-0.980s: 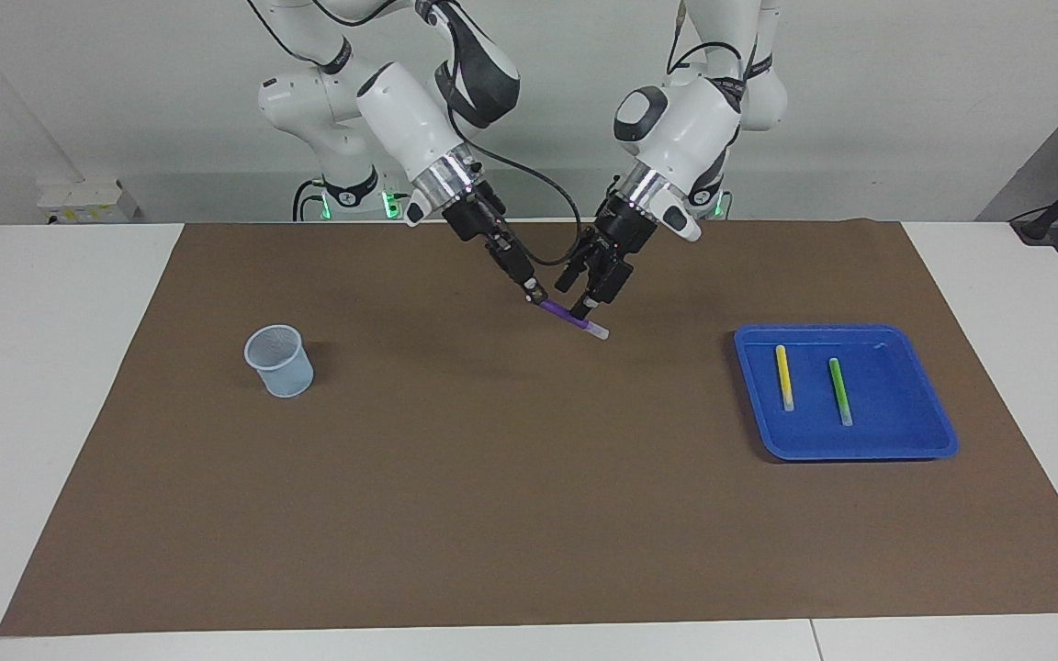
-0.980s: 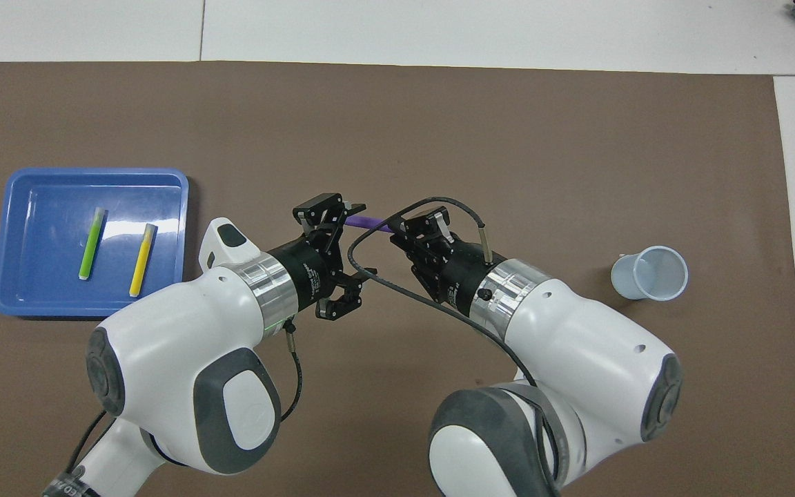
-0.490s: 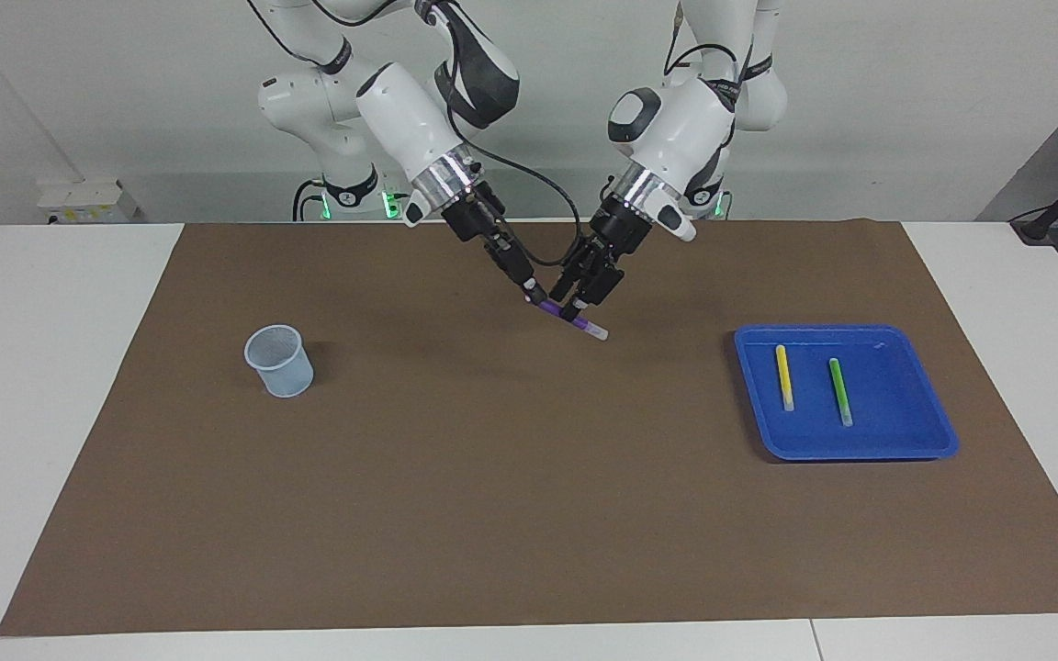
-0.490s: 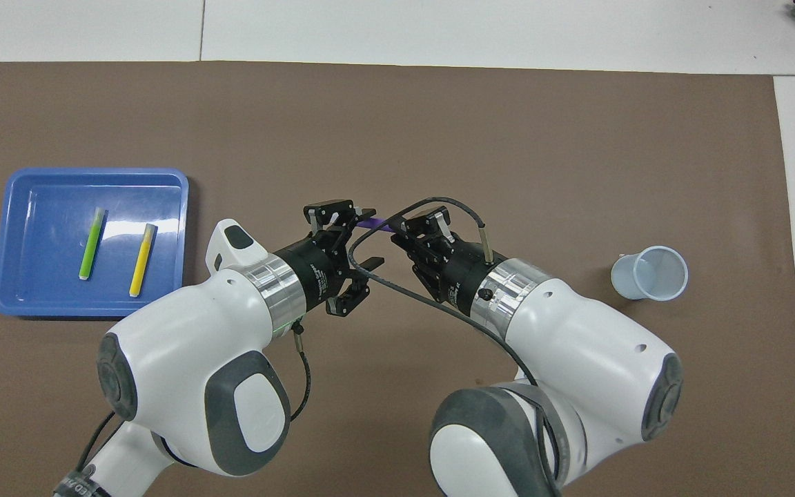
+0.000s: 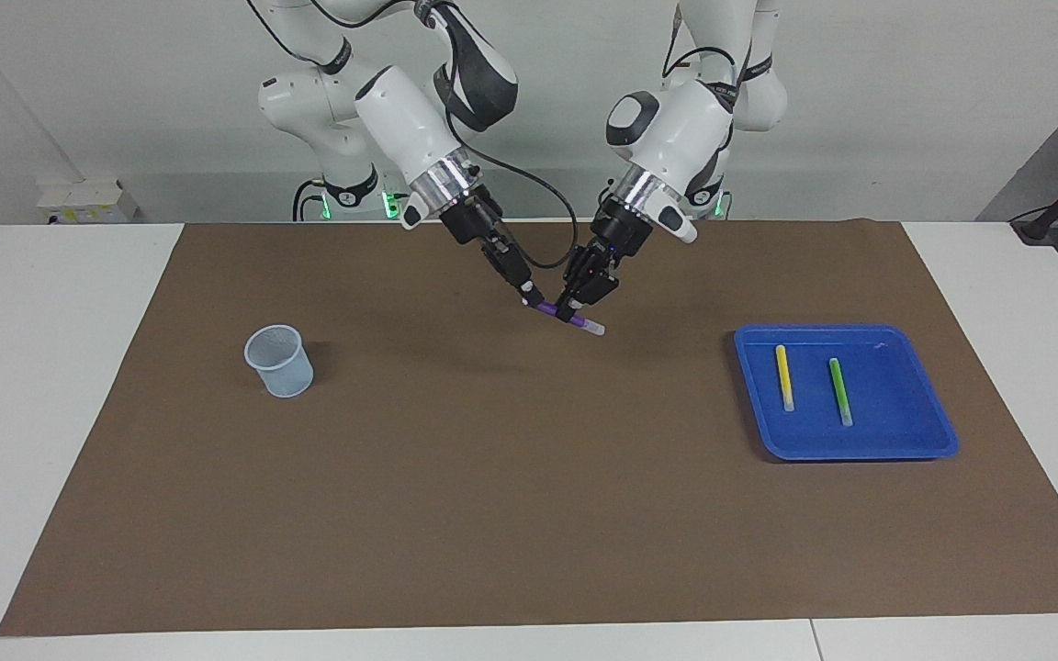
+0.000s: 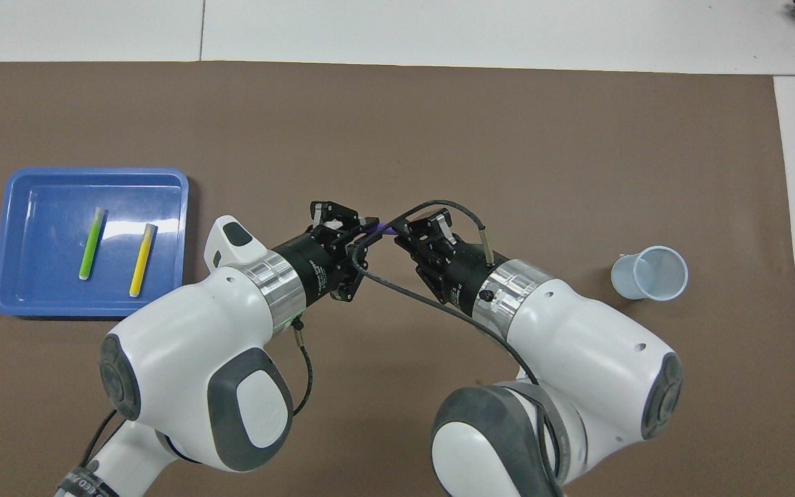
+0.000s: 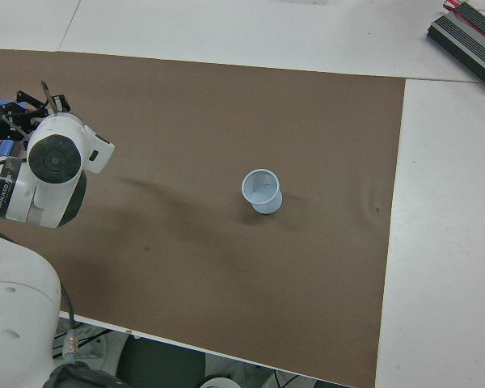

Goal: Right arm passes pens to left for tray arrangement
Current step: 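Close the left gripper on the purple pen and open the right gripper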

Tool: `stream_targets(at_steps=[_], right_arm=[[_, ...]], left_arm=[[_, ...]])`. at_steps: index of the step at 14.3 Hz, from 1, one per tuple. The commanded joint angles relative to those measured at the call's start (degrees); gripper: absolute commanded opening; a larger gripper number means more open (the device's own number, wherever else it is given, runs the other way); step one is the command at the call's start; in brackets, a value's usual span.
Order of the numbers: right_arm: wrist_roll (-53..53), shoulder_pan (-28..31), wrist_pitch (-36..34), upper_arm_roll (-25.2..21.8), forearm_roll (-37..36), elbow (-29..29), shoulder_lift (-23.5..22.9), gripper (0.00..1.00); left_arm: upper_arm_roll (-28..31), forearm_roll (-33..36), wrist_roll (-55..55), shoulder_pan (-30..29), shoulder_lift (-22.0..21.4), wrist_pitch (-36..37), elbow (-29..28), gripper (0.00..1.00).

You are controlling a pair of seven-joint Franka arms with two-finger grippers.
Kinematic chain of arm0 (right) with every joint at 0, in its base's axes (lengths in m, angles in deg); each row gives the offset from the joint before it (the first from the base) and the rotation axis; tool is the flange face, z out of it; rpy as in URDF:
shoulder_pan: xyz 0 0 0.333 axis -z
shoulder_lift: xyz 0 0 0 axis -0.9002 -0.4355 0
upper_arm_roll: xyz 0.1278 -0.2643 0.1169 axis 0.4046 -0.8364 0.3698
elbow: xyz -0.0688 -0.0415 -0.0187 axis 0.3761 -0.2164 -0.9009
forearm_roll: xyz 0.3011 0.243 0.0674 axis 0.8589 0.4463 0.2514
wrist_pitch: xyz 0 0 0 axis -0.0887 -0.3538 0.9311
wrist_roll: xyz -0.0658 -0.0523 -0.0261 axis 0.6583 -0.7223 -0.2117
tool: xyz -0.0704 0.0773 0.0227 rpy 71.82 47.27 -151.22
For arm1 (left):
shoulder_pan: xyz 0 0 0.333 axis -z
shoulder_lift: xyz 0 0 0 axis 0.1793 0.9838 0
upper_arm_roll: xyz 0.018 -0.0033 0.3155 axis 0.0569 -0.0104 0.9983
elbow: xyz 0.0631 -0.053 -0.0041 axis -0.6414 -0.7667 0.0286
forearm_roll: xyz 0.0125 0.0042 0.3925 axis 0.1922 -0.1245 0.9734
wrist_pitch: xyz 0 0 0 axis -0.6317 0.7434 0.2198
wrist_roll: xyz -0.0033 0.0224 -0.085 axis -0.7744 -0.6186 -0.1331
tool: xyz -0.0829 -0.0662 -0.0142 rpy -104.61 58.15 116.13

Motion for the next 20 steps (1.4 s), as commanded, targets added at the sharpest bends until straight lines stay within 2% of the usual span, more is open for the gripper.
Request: stream_targets(at_steps=[1, 8, 9, 10, 11, 14, 15, 17, 19, 20], right_arm=[[1.59, 0.56, 0.52, 0.29, 1.15, -0.01, 0.49, 0.00], [1.15, 0.74, 0.00, 0.20, 1.24, -0.28, 0.49, 0.01], [1.06, 0.74, -0.18, 0.20, 1.24, -0.45, 0.40, 0.51], [0.97, 0.74, -0.18, 0.20, 1.24, -0.54, 0.40, 0.70], [0.97, 0.74, -0.18, 0.20, 1.24, -0.63, 0.49, 1.00], [1.85, 0.74, -1.32, 0.12, 1.15, -0.72, 0.49, 1.00], [3.42, 0.83, -3.59, -0.23, 0.54, -0.72, 0.67, 1.00], [14.35, 4.49, -11.30, -0.32, 0.27, -0.63, 1.45, 1.00], [25.88, 8.89, -20.88, -0.41, -1.12, -0.63, 2.51, 1.00], [29.59, 10.83, -24.67, -0.41, -4.36, -0.72, 2.86, 1.00]], left_arm=[[0.57, -0.67, 0.32, 1.48, 0.56, -0.39, 0.22, 0.00], [0.57, -0.67, 0.32, 1.04, 0.56, -0.39, 0.22, 0.00], [0.57, -0.67, 0.41, 0.96, 0.56, -0.30, 0.22, 0.00], [0.57, -0.67, 0.50, 0.87, 0.56, -0.13, 0.22, 0.00], [0.65, -0.67, 0.58, 0.78, 0.56, -0.04, 0.22, 0.00], [0.66, -0.67, 0.67, 0.60, 0.56, 0.13, 0.13, 0.00], [0.66, -0.67, 1.02, 0.43, 0.56, 0.22, 0.05, 0.00], [0.74, -0.58, 2.16, -0.97, 0.47, 1.36, -0.04, 0.00], [1.01, -0.58, 10.13, -2.37, -0.06, 6.26, -0.22, 0.00], [1.01, -0.58, 13.91, -4.47, -0.49, 9.77, -0.22, 0.00]])
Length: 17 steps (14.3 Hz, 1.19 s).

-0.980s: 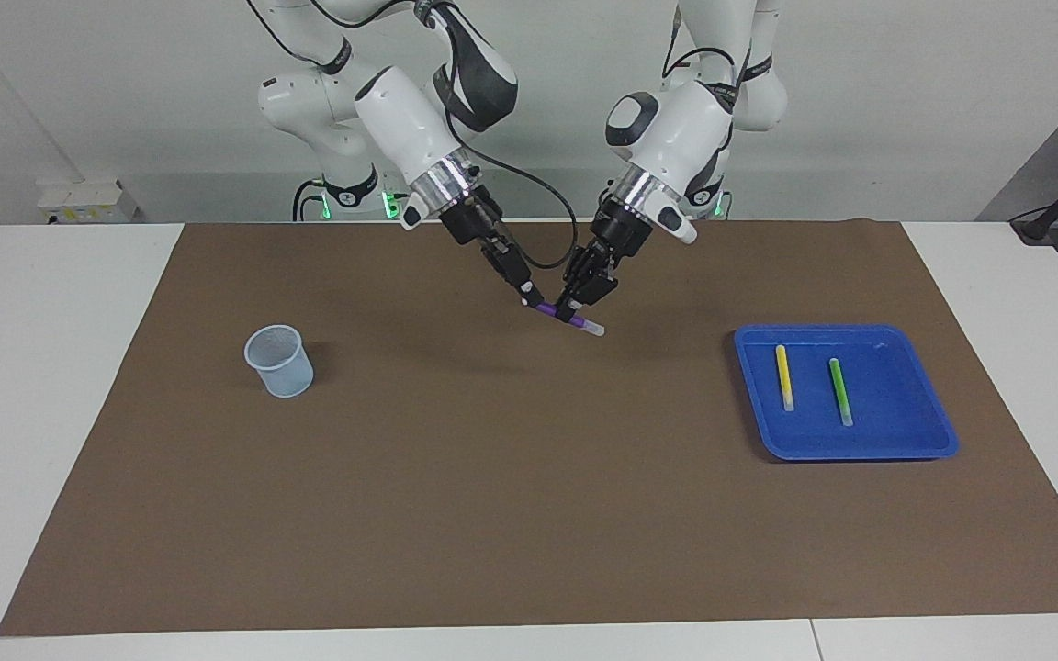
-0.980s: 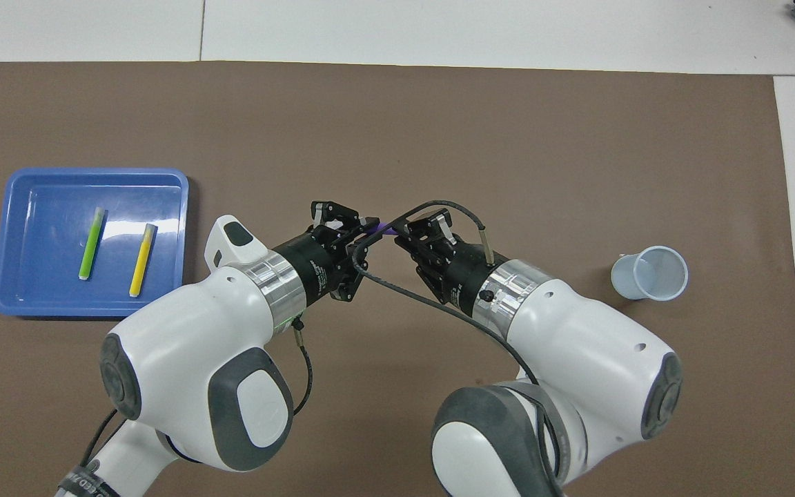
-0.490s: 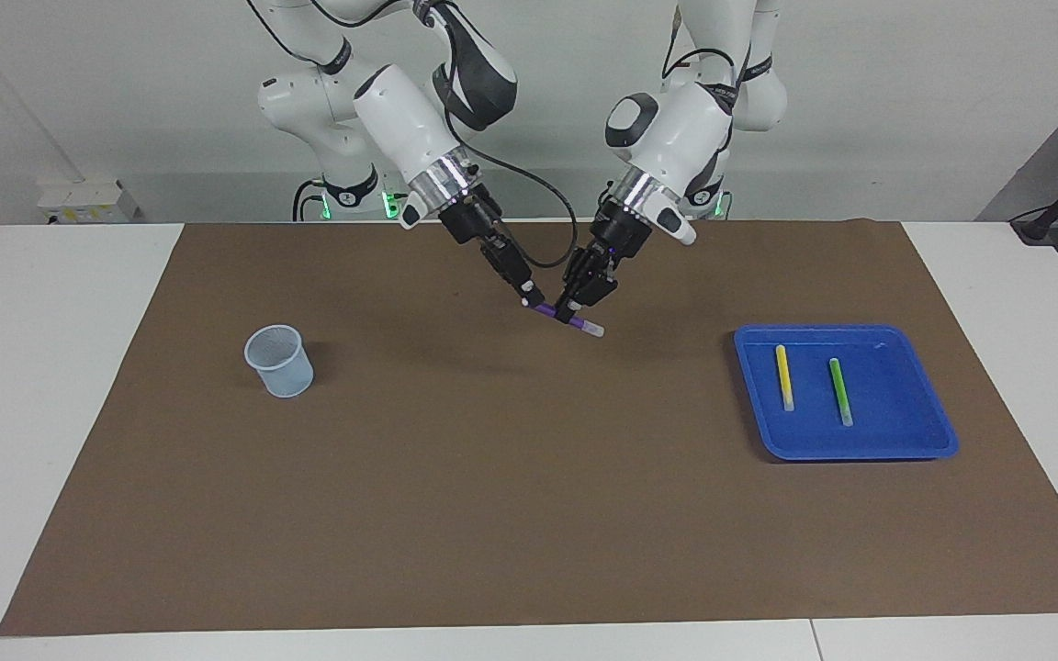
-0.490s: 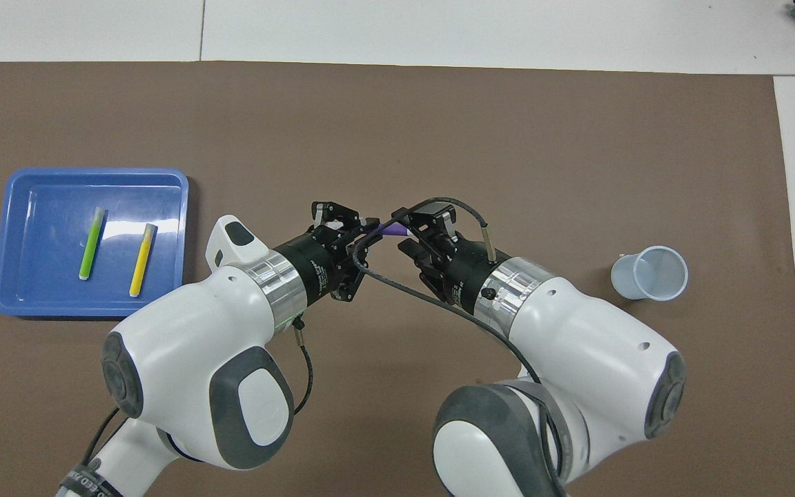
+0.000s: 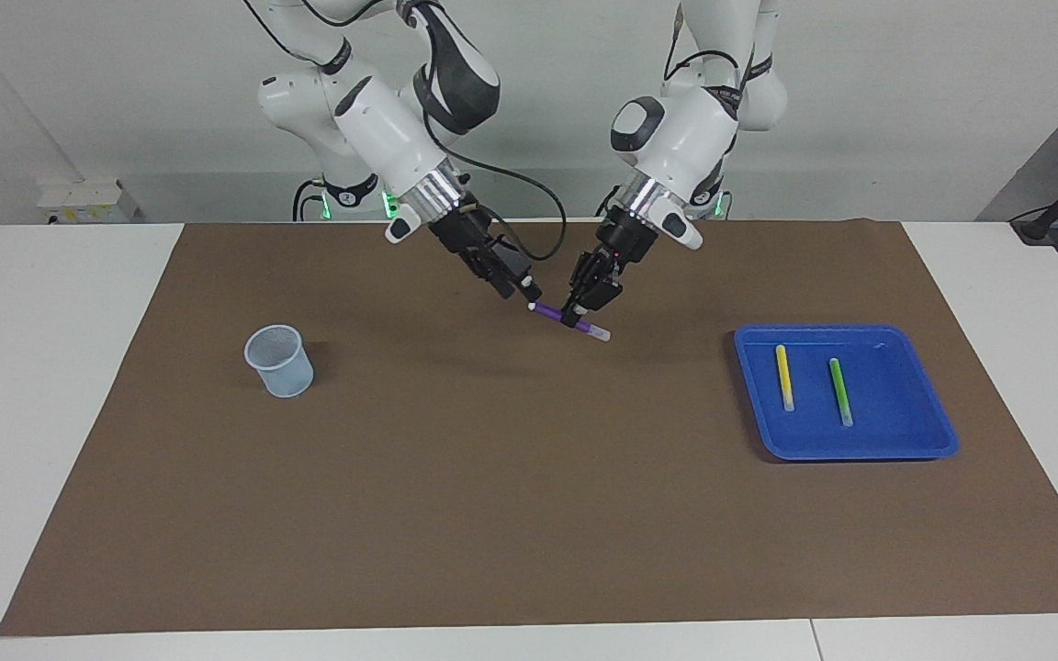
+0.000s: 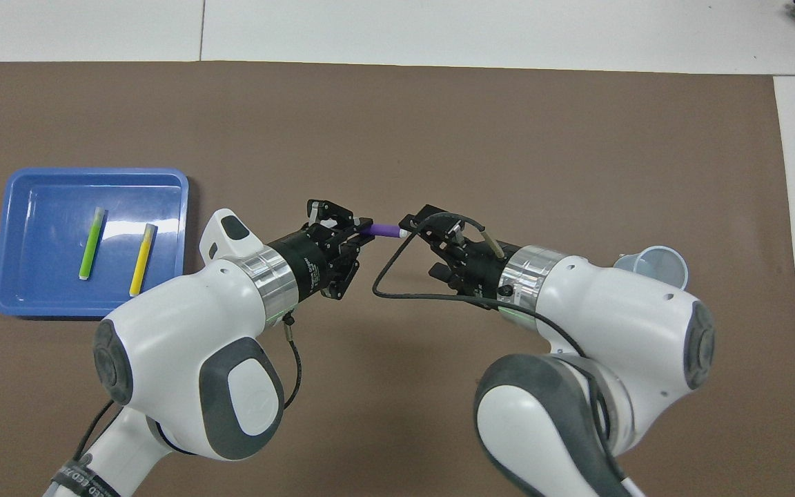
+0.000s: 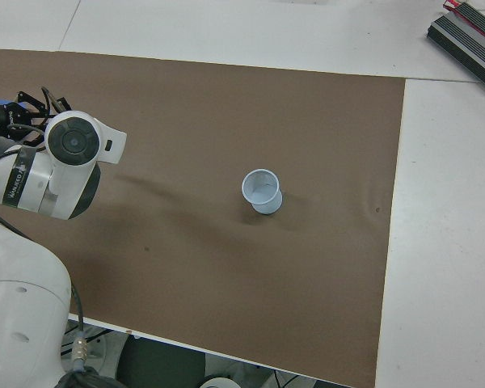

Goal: Right arm passes pens to left for tray arrangement
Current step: 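Lower the purple pen into the blue tray with the left gripper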

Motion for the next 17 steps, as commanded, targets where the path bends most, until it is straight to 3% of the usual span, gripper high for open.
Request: stream_targets(at_steps=[1, 3, 5, 6, 8, 14, 17], right_arm=[[10.91, 5.84, -11.03, -0.05, -9.52, -0.19, 1.71, 1.00], [15.84, 8.66, -19.20, 0.03, -21.39, -2.12, 1.71, 1.00], [20.23, 11.04, -25.63, 0.04, -28.36, -4.05, 1.53, 1.00], [22.69, 11.92, -28.35, -0.05, -31.00, -4.50, 1.62, 1.00], [27.27, 13.24, -33.54, -0.05, -38.11, -6.34, 1.62, 1.00], [28.25, 16.41, -52.70, 0.04, -44.82, -21.00, 0.31, 1.00], [31.66, 15.10, -55.63, -1.45, -50.16, -26.72, -2.41, 1.00]], left_arm=[[0.31, -0.54, 11.46, -4.97, -1.10, 9.54, -0.08, 0.00], [0.40, -0.27, 19.38, -9.28, -2.06, 16.66, 0.01, 0.00], [0.49, 0.95, 26.67, -12.18, -2.85, 22.64, 0.01, 0.00], [0.58, 3.31, 29.24, -13.94, -3.12, 25.71, 0.09, 0.00], [0.58, 14.35, 32.50, -16.76, -3.21, 32.39, 1.32, 0.00], [0.84, 29.94, 57.08, -28.79, -3.91, 53.40, 4.57, 0.00], [0.84, 37.40, 69.92, -35.03, -3.74, 59.74, 6.94, 0.00]])
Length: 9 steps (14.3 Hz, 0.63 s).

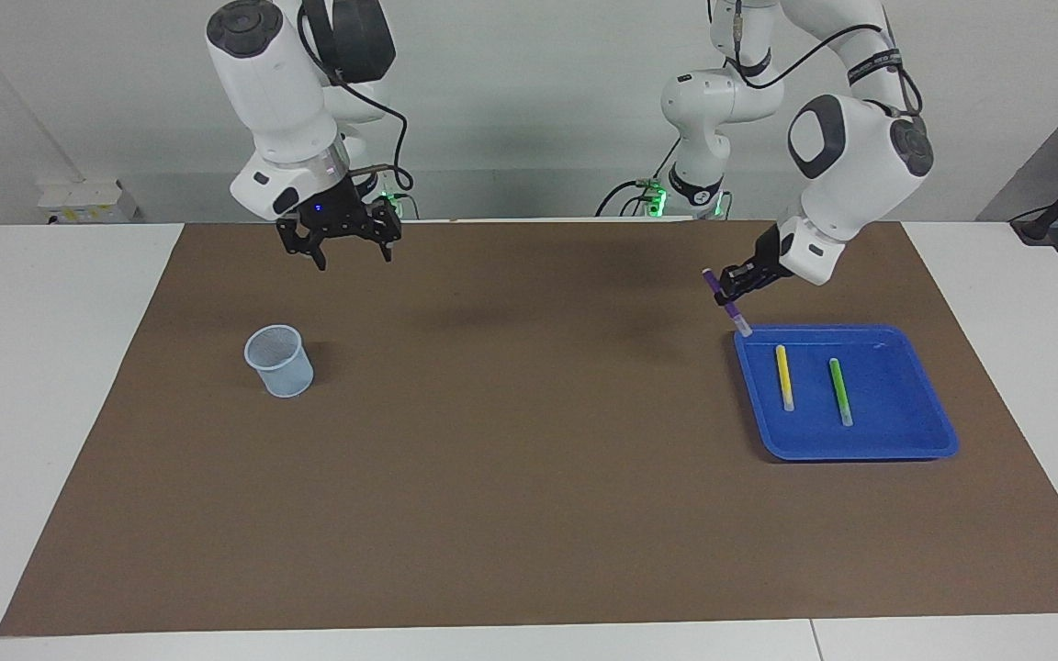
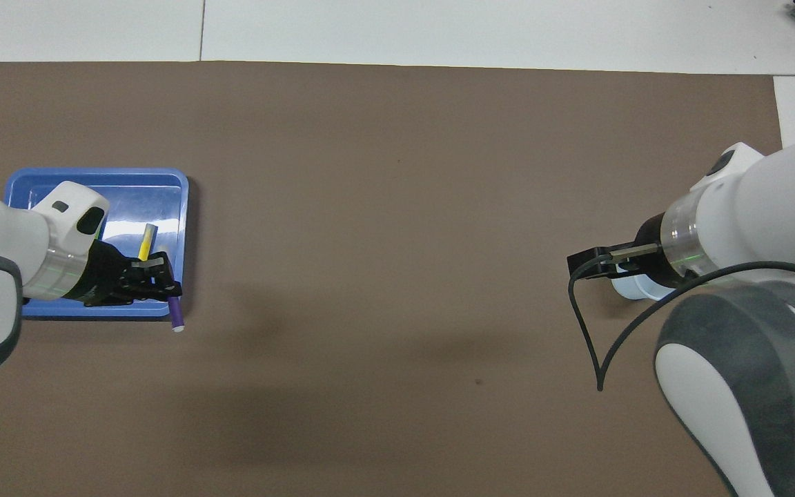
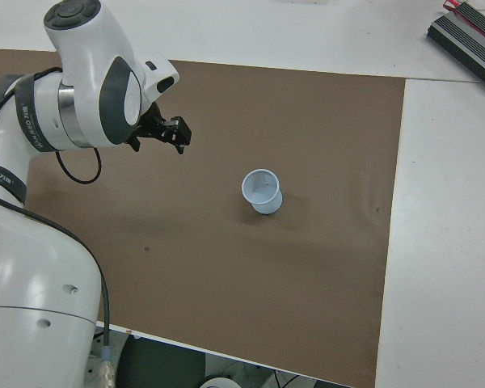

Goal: Right arm passes pens to left for tray arrangement
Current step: 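Lower the purple pen into the blue tray with the left gripper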

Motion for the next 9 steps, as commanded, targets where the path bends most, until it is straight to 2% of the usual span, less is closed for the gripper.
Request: stream_targets(at_steps=[1, 2, 4, 7, 9], right_arm=[[5.03, -2.45, -1.76, -2.30, -4.52, -5.52, -3.69, 1.00], [5.40, -4.12, -1.33, -5.01, -4.36, -5.01, -3.95, 1.00], [4.79, -4.49, -0.89, -6.26, -3.83, -1.86, -2.56, 1.00], [4.70, -4.40, -0.27, -8.11, -3.39, -2.46, -2.82, 1.00], [4.79, -4.14, -1.75, -9.07, -3.48, -5.86, -3.17, 1.00]], left_arm=[[-0.53, 7.05, 9.62, -4.52, -0.38, 4.88, 2.10, 0.00], [-0.53, 8.90, 12.96, -6.01, -0.29, 4.71, 2.19, 0.00], [-0.53, 13.47, 19.03, -8.74, -0.20, 4.00, 2.28, 0.00], [-0.62, 16.92, 27.38, -13.05, 0.85, 1.47, 2.80, 0.00], [-0.53, 19.02, 29.68, -14.11, 3.04, -1.17, 2.80, 0.00]])
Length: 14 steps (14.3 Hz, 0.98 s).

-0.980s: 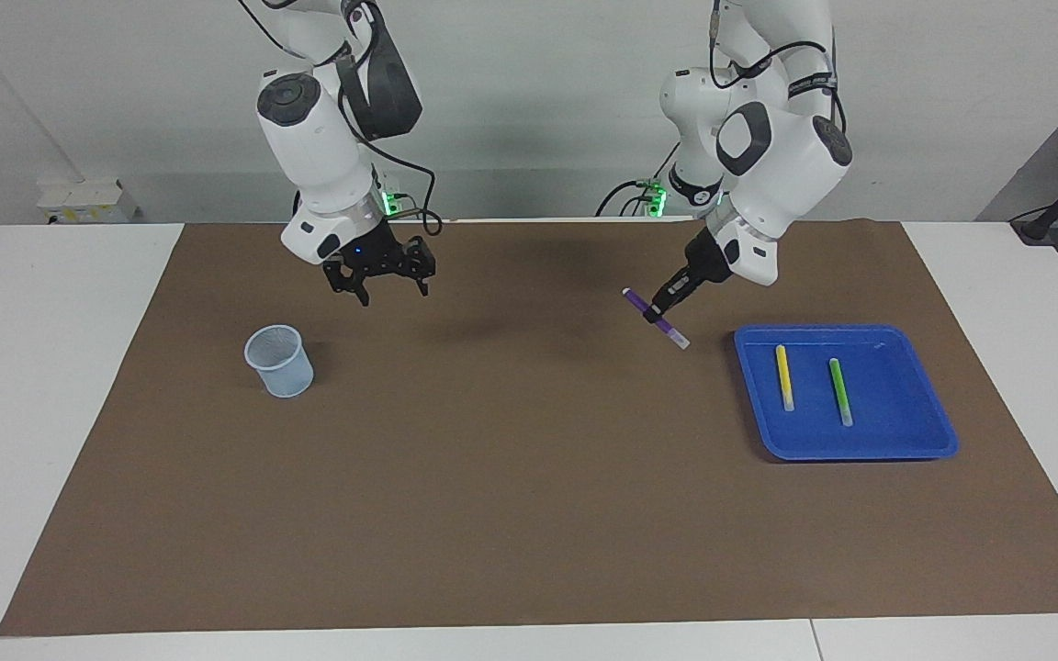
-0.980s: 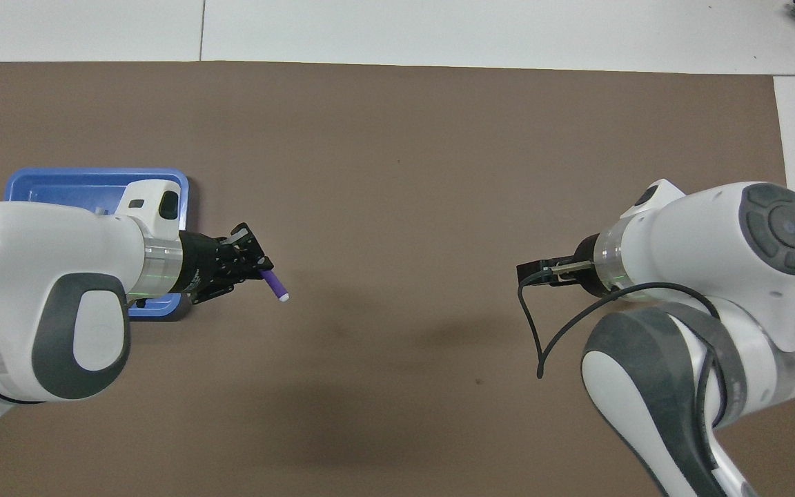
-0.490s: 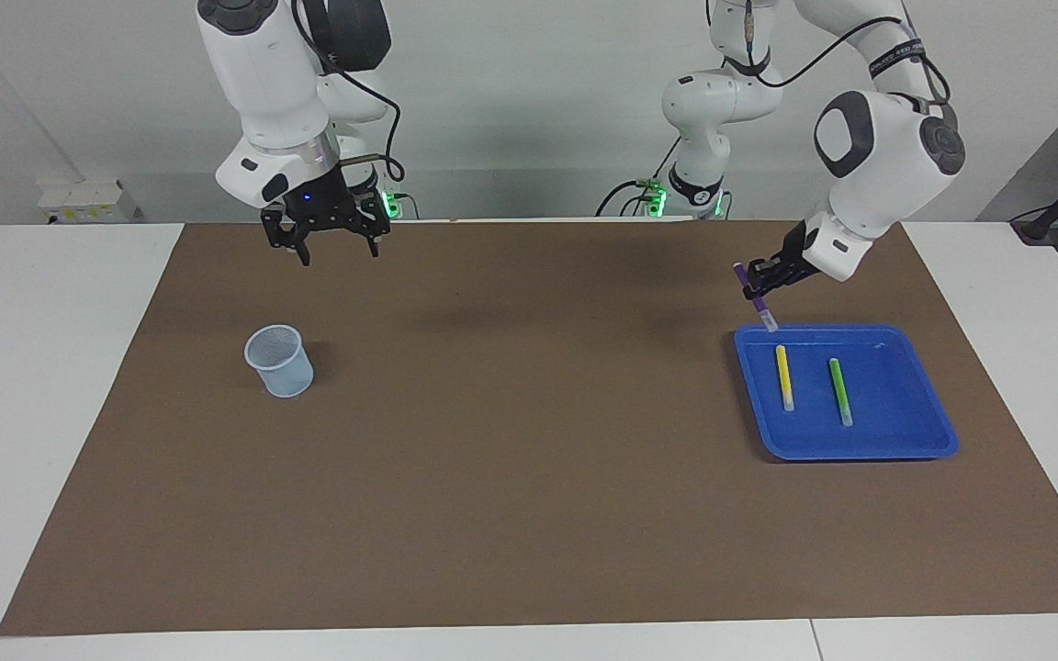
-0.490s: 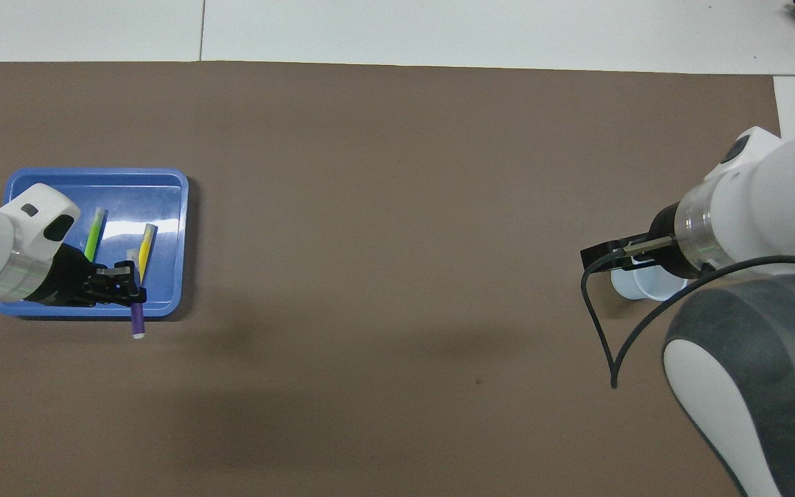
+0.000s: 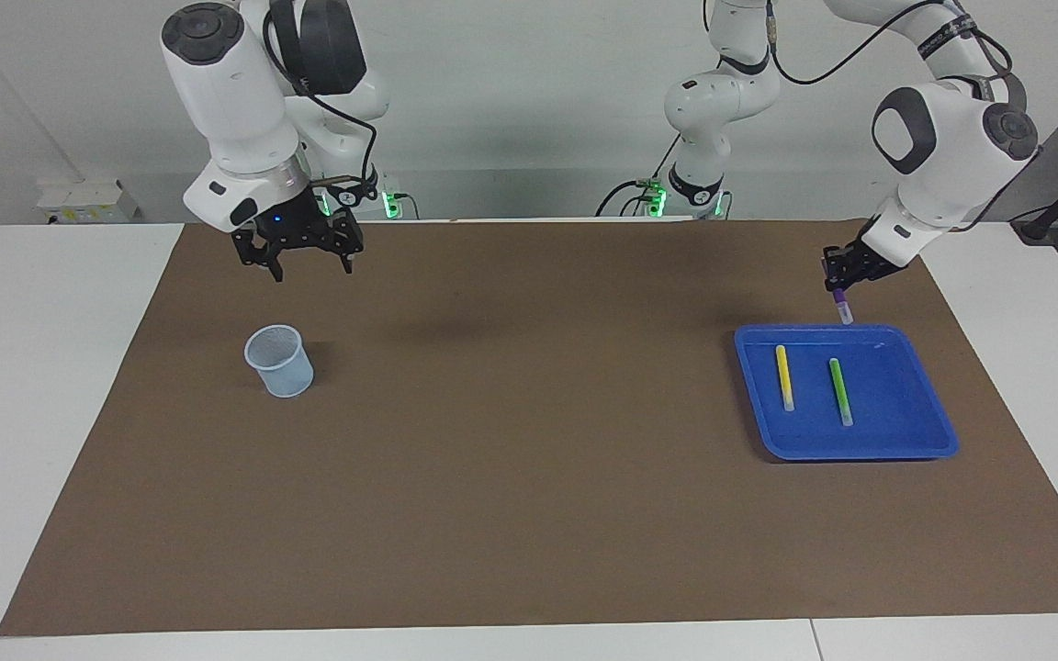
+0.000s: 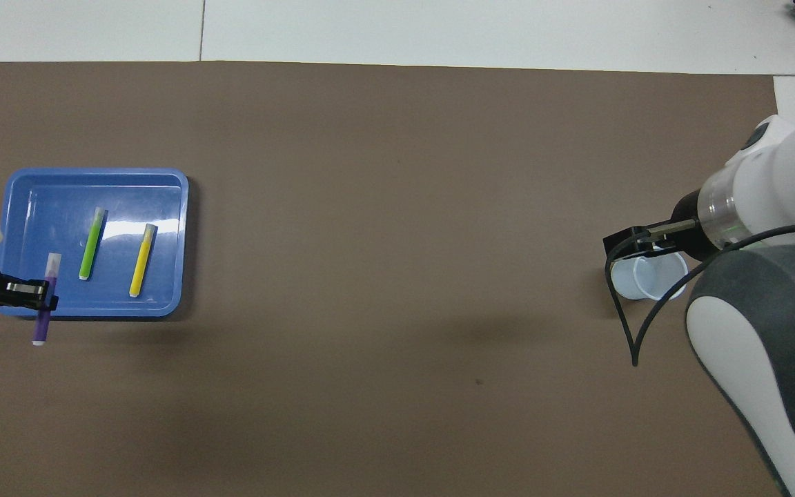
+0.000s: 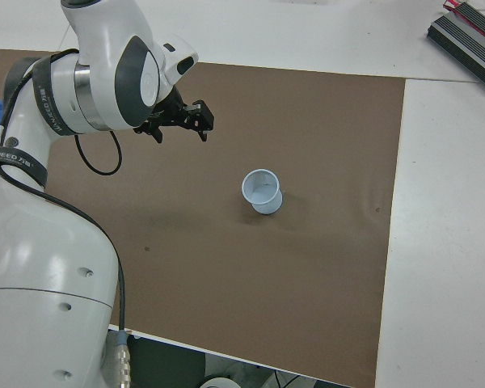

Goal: Right arm passes pens to left for tray arrangement
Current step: 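Lower the purple pen into the blue tray with the left gripper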

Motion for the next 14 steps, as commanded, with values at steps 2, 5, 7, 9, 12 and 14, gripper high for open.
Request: stream_targets(at_steps=[2, 5, 7, 9, 12, 14], right_arm=[[0.90, 0.12, -7.42, -2.13, 0.11, -8.78, -1.74, 1.00], [0.73, 0.21, -16.13, -2.91, 2.30, -19.76, -6.22, 1.00], [0.38, 0.21, -14.49, -3.97, 3.54, -17.63, -5.19, 1.00], [-0.15, 0.03, -9.06, -4.06, 3.45, -9.90, -1.59, 1.00], [0.02, -0.05, -8.77, -4.94, 3.45, -9.52, -1.40, 1.00], [0.02, 0.03, -8.50, -4.94, 3.45, -9.52, -1.32, 1.00]], left_arm=[[-0.77, 3.06, 3.05, -2.19, 4.37, -4.93, 0.68, 0.00], [-0.69, 3.14, 3.84, -2.81, 6.74, -8.36, 0.59, 0.00], [-0.69, 3.23, 5.07, -4.21, 8.33, -10.56, 0.60, 0.00], [-0.69, 3.23, 5.08, -4.22, 9.91, -12.41, 0.68, 0.00], [-0.69, 3.14, 5.08, -4.65, 12.98, -16.62, 0.60, 0.00], [-0.60, 3.23, 5.08, -5.18, 14.83, -18.56, 0.86, 0.00]])
